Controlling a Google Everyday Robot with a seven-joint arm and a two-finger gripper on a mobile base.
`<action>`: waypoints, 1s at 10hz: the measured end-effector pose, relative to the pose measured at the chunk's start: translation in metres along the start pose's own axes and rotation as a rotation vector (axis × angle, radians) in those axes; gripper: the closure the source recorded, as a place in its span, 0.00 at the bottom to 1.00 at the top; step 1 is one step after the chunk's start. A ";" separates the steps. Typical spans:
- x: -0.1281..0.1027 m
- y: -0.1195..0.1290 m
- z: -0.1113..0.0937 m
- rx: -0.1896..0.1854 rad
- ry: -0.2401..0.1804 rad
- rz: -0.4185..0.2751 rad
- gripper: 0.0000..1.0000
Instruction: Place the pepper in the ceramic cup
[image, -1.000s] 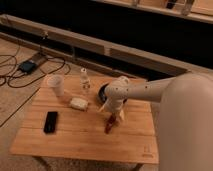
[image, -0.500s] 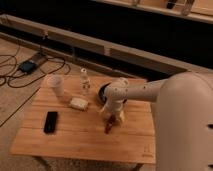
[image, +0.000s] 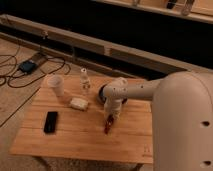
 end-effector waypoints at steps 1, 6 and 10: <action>0.000 0.002 -0.010 0.000 -0.009 -0.007 0.94; -0.004 0.033 -0.094 -0.067 -0.095 -0.120 1.00; -0.010 0.105 -0.164 -0.166 -0.176 -0.264 1.00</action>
